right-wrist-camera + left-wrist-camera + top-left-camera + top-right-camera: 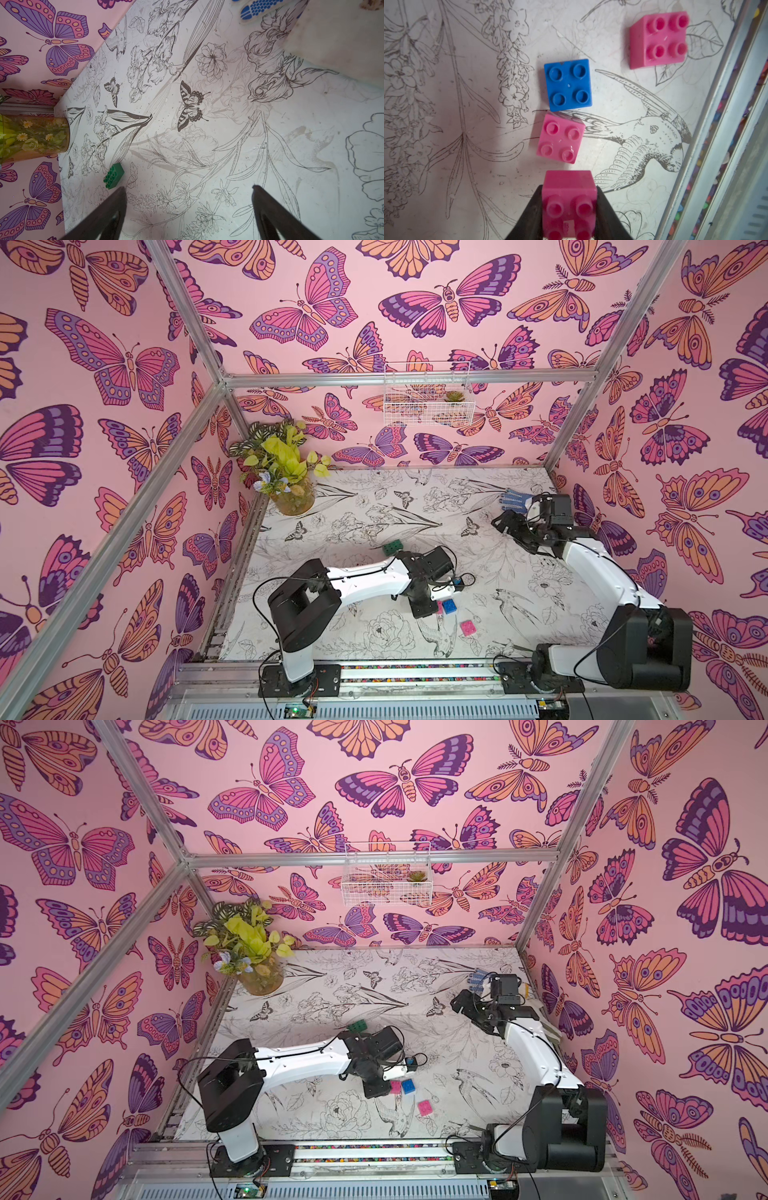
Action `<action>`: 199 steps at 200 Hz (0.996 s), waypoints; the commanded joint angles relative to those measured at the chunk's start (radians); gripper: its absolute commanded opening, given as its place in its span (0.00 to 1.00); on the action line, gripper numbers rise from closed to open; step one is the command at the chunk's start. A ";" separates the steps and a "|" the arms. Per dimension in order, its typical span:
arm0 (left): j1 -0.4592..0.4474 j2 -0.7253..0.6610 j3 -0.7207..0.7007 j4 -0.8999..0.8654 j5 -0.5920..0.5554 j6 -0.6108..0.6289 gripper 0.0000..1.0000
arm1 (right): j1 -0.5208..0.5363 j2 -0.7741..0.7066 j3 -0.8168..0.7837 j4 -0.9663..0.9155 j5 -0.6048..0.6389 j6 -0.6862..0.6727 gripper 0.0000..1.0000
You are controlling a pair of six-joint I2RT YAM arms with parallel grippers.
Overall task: Assemble the letter v with lego
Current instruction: Assemble the lego brick with the lego brick.
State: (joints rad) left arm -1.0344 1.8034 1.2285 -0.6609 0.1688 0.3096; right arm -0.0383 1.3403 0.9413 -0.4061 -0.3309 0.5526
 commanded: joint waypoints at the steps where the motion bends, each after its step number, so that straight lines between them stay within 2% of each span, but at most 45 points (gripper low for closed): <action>1: 0.001 0.020 0.032 -0.019 0.028 0.037 0.35 | 0.006 0.015 -0.009 0.010 -0.002 -0.002 0.94; 93: 0.005 0.072 0.042 -0.021 0.008 0.116 0.35 | 0.005 0.025 -0.022 0.032 -0.003 0.005 0.94; 199: 0.017 0.107 0.071 -0.043 -0.003 0.146 0.35 | 0.005 0.026 -0.021 0.027 -0.002 -0.005 0.94</action>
State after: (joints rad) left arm -1.0256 1.8835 1.2972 -0.6571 0.1791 0.4374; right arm -0.0383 1.3594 0.9241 -0.3809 -0.3309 0.5526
